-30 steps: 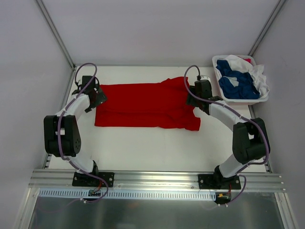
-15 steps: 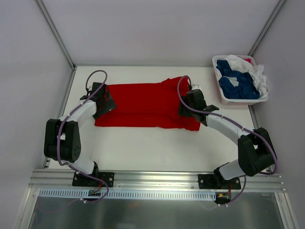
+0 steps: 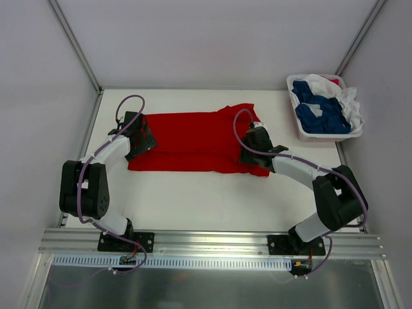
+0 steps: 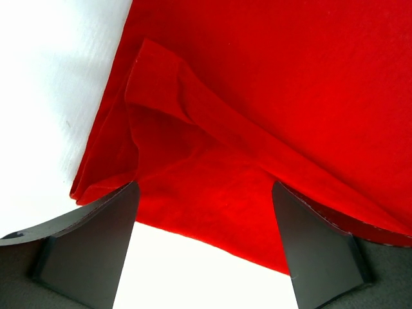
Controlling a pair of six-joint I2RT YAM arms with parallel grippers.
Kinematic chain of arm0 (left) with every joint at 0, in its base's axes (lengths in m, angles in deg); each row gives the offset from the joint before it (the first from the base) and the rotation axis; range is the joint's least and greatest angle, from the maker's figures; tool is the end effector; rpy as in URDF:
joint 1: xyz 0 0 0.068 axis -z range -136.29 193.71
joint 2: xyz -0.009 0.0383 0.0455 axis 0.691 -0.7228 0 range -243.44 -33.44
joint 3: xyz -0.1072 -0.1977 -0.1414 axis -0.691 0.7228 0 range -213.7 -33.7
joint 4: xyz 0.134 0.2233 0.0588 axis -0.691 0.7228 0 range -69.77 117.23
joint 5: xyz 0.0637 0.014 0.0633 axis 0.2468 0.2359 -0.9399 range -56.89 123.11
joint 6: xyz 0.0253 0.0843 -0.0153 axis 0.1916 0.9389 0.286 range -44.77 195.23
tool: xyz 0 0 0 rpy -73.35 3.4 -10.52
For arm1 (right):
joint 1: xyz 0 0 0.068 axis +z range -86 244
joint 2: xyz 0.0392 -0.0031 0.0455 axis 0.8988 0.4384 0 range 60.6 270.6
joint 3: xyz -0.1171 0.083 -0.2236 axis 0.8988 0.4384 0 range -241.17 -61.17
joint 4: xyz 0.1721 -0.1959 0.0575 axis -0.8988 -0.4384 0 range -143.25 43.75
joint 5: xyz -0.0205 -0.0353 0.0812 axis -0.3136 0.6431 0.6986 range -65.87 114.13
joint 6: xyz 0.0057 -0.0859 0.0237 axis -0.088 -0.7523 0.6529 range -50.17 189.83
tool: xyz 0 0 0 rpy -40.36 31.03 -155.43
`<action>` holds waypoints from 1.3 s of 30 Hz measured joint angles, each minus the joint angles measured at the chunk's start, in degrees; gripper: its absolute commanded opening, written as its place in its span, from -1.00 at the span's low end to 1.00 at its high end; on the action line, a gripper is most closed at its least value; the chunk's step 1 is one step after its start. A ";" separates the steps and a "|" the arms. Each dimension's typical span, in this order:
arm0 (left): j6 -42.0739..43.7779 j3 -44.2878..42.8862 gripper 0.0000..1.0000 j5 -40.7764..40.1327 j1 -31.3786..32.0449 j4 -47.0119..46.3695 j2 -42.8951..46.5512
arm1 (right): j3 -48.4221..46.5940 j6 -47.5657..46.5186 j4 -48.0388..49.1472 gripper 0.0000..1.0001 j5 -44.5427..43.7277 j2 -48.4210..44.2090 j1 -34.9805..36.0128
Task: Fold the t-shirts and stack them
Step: Fold the flattened tshirt in 1/3 of the way
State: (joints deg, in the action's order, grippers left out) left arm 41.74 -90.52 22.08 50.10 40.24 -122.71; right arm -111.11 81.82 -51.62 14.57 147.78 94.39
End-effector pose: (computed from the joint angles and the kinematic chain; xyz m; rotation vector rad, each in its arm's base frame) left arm 0.3527 -0.0242 0.1653 -0.6555 2.3750 -0.0619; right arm 0.3135 0.1684 0.1625 -0.2853 2.2912 0.1860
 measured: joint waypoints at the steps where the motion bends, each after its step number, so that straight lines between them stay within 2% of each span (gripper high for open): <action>1: 0.00 0.11 0.70 0.00 0.00 -0.02 0.00 | -0.02 0.00 0.13 -0.10 0.02 0.72 0.07; 14: 0.02 0.57 0.70 -0.09 0.00 -0.02 0.02 | -4.55 -0.17 1.77 -0.14 1.09 6.88 0.61; 18: 0.02 0.96 0.70 -0.13 0.00 -0.07 0.02 | -6.36 -0.52 1.77 -0.33 1.07 7.15 0.61; 26: 0.04 1.46 0.70 -0.52 0.00 -0.04 0.02 | -9.16 -1.27 1.90 -0.32 0.87 9.31 0.61; 39: 0.07 3.37 0.70 -1.33 0.00 -0.04 1.46 | -20.24 -3.08 1.68 -0.31 1.07 19.65 0.07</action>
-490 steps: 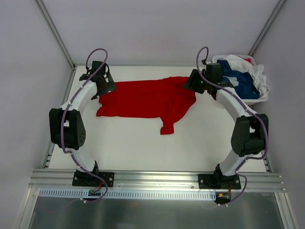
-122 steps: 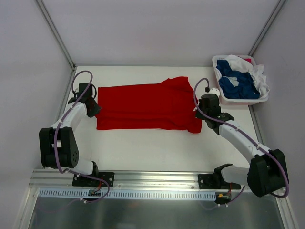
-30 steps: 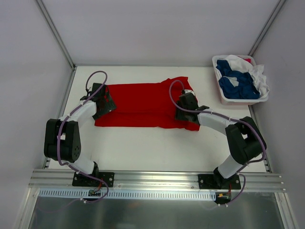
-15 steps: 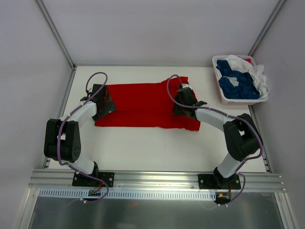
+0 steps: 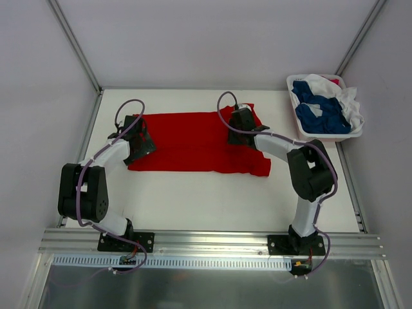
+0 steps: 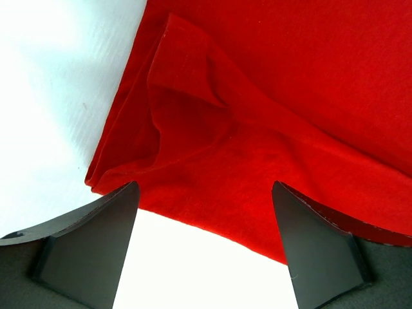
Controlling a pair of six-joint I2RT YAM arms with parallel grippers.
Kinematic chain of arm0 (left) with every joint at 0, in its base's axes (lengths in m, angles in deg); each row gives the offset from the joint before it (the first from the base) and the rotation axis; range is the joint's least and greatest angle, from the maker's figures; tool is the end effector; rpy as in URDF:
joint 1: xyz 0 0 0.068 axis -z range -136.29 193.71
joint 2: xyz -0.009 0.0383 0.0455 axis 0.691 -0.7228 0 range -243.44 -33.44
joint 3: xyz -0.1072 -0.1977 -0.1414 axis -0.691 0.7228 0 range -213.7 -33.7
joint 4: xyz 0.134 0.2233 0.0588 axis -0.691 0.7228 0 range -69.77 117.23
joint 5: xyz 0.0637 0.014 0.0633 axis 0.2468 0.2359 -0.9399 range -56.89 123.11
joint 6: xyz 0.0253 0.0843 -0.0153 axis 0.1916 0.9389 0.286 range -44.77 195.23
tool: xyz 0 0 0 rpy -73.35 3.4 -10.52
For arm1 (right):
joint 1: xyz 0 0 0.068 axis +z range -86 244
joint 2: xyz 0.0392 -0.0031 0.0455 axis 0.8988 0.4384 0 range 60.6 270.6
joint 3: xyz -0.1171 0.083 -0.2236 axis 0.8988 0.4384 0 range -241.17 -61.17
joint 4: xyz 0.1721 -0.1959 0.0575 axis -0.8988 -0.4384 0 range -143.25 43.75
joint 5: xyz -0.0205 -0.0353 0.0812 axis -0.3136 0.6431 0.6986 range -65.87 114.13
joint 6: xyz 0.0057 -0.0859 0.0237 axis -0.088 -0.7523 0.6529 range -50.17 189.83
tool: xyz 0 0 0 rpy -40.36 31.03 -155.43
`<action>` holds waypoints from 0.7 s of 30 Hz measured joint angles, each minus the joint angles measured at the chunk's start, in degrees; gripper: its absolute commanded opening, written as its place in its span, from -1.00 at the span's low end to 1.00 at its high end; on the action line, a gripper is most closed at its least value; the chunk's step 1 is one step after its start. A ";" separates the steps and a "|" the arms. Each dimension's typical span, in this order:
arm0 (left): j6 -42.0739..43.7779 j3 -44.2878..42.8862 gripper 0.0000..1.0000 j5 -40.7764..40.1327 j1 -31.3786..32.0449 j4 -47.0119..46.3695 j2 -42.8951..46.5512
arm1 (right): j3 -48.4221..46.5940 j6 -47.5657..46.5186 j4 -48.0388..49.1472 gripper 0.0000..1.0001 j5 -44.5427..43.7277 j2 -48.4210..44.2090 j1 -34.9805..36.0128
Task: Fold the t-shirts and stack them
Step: Fold the flattened tshirt in 1/3 of the way
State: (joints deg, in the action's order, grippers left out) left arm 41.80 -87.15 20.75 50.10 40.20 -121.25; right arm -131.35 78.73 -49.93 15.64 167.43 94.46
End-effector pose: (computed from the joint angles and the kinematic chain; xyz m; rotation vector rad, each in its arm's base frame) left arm 0.3393 -0.0209 0.1544 -0.6654 2.3970 -0.0193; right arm 0.3920 0.2168 0.1587 -0.3482 2.2460 0.1952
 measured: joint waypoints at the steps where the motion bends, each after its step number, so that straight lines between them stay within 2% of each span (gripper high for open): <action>1: 0.00 0.00 0.70 -0.02 0.00 -0.02 0.22 | -0.94 -0.20 0.02 -0.31 0.00 0.76 -0.22; 15: 0.07 0.02 0.70 -0.09 0.00 -0.02 1.42 | -11.17 -1.90 -2.62 -0.26 0.22 5.49 -8.31; 21: 0.13 1.27 0.70 -0.11 0.00 -0.02 2.71 | -8.48 -2.16 -3.08 -0.26 0.22 2.73 -9.16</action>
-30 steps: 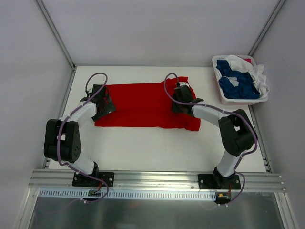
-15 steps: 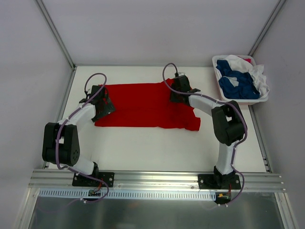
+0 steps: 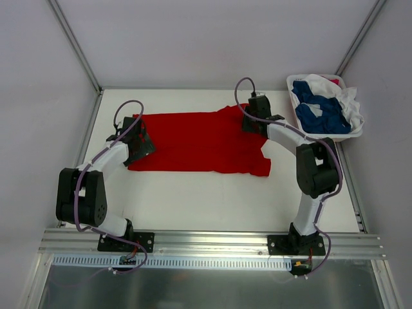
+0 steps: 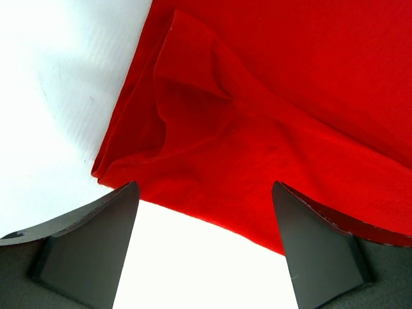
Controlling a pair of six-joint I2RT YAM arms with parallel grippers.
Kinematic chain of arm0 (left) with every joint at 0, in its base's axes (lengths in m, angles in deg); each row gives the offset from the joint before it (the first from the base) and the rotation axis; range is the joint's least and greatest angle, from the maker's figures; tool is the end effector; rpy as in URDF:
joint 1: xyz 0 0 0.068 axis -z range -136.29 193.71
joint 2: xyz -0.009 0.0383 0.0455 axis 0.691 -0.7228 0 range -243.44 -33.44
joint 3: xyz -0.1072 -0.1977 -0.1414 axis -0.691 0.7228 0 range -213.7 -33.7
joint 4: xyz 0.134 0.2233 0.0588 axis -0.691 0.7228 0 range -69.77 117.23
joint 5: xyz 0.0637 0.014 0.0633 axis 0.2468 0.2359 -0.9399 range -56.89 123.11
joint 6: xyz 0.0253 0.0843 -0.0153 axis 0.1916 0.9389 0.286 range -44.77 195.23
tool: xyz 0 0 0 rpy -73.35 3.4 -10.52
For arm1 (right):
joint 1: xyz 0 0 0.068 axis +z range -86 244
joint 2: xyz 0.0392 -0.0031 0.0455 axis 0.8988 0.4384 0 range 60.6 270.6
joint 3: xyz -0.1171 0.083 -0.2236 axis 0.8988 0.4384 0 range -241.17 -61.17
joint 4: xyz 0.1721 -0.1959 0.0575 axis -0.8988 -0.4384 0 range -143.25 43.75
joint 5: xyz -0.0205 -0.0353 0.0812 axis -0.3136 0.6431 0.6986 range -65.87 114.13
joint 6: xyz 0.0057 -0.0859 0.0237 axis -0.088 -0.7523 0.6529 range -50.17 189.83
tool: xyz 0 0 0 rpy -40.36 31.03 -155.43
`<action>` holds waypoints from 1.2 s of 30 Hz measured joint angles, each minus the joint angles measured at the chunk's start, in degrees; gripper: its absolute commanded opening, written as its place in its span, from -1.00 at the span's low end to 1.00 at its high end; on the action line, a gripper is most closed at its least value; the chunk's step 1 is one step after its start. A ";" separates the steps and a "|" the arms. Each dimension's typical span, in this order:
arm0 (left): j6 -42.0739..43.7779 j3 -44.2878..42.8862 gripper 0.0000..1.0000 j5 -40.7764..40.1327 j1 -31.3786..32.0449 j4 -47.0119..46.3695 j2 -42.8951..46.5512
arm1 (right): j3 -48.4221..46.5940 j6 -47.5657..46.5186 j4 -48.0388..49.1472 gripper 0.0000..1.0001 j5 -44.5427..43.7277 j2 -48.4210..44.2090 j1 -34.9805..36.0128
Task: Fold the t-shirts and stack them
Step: Fold the flattened tshirt in 1/3 of the way
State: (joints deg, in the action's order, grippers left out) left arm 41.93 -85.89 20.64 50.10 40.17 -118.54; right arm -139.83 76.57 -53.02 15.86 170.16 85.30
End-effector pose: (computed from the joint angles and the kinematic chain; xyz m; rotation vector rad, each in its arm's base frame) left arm 0.3327 -0.0200 0.1622 -0.6606 2.3728 -0.0278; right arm 0.4448 0.1610 0.1846 -0.2031 2.2131 0.1085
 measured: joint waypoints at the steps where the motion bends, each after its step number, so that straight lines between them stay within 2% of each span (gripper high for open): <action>1: 0.02 0.17 0.70 0.00 0.00 -0.02 0.07 | 1.22 0.00 -0.17 -0.26 0.04 -1.16 0.28; 4: -0.02 0.98 0.64 -0.04 0.00 -0.02 0.07 | 5.33 0.00 -0.74 -0.26 0.02 -5.95 1.31; 7: -0.33 1.84 0.31 -0.39 0.00 0.04 0.07 | 9.01 0.00 -0.85 -0.26 -0.04 -11.43 2.56; 11: -0.11 1.99 0.08 -2.03 0.00 0.07 0.07 | 12.92 0.00 -0.79 -0.26 -0.07 -18.47 4.17; 22: 1.62 0.44 0.12 -9.40 0.00 2.38 -0.04 | 18.99 -0.31 -1.42 -0.26 -0.28 -27.15 4.96; 25: 2.43 -1.05 0.05 -11.13 0.00 3.06 -0.52 | 19.76 -0.39 -1.90 -0.26 -0.28 -27.87 4.96; 27: 2.78 -1.92 -0.09 -12.07 0.00 3.06 -1.18 | 20.09 -0.39 -2.05 -0.26 -0.26 -28.28 4.96; 36: 4.02 -4.02 -0.15 -12.63 0.00 3.30 -7.34 | 21.35 -0.46 -2.62 -0.26 -0.26 -32.89 5.16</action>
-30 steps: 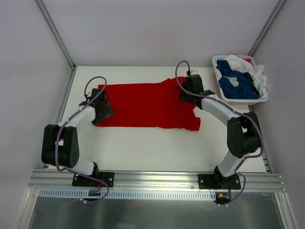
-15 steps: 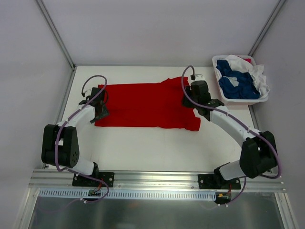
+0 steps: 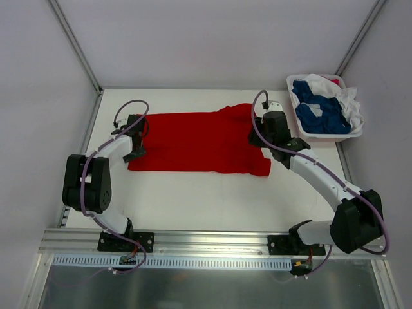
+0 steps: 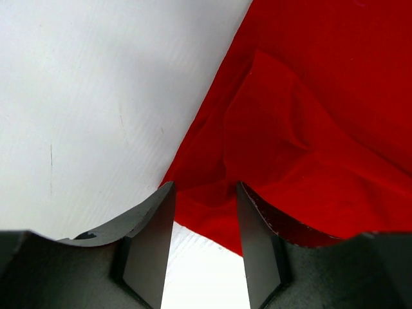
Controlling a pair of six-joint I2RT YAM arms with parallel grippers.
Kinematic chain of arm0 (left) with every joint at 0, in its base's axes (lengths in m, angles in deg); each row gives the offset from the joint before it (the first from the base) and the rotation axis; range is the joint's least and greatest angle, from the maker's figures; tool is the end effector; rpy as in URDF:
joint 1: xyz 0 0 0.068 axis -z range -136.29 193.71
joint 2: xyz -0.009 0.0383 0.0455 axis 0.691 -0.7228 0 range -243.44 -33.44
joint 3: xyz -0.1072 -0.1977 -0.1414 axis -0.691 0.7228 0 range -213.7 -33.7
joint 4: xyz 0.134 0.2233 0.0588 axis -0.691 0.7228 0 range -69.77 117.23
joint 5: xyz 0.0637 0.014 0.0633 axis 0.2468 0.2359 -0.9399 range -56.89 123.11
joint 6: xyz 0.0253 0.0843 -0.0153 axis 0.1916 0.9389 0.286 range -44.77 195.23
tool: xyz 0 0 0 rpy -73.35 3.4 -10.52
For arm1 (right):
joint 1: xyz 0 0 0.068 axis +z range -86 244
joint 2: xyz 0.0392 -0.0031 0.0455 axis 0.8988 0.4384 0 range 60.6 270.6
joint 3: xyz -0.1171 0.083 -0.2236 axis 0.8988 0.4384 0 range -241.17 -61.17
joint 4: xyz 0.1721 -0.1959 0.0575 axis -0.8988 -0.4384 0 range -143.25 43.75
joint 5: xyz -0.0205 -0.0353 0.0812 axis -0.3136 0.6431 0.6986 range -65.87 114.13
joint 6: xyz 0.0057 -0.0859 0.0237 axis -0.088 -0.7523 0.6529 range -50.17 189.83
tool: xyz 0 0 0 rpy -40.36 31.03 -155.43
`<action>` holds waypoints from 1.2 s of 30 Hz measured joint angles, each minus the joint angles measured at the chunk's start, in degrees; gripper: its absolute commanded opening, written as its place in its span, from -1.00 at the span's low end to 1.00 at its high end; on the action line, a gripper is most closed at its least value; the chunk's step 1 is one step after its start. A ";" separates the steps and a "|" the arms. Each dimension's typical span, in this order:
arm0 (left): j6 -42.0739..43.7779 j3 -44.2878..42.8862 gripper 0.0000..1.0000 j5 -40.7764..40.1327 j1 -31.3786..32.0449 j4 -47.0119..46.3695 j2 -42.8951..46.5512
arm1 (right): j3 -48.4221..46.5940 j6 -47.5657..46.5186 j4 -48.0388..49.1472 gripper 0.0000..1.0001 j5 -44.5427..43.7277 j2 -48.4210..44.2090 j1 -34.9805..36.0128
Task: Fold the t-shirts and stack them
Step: Fold the flattened tshirt in 1/3 of the way
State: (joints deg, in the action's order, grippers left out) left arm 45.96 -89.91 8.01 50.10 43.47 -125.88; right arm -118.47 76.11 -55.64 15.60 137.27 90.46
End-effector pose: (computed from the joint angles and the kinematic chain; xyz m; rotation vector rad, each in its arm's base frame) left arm 0.3445 -0.0046 0.1440 -0.6418 2.4094 0.3195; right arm 0.3197 0.1459 0.2631 -0.2727 2.0545 0.1971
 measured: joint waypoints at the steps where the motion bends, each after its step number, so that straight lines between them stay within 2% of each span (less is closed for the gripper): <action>1: 0.02 0.00 -0.15 0.02 0.00 0.02 -0.35 | 0.00 -0.02 -0.04 -0.26 -0.02 -0.61 0.00; 3: 0.07 0.00 -0.23 0.11 0.00 0.02 -0.83 | 0.00 -0.17 -0.07 -0.26 -0.07 -1.68 0.00; 6: 0.07 0.00 -0.52 0.15 0.00 0.02 -0.98 | 0.00 -0.50 -0.07 -0.26 -0.11 -2.45 0.00; 9: 0.13 0.00 -0.56 0.11 0.00 0.04 -0.98 | 0.00 -0.57 -0.33 -0.26 -0.07 -2.45 0.00; 16: 0.09 0.72 -0.44 -2.27 0.00 0.33 -0.87 | 0.00 -0.57 -0.37 -0.26 -0.02 -2.45 0.02; 21: -0.37 0.92 -0.21 -5.25 -0.09 2.89 -0.87 | 0.13 -0.59 -0.31 -0.26 0.00 -2.45 0.02; 36: -1.42 1.66 -0.14 -3.39 0.81 5.01 5.40 | 12.35 3.52 1.29 -0.28 0.81 -2.27 3.45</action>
State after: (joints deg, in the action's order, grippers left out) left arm 44.53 -88.25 4.62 50.91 48.48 -120.48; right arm -106.12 79.63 -54.35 16.41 134.99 93.91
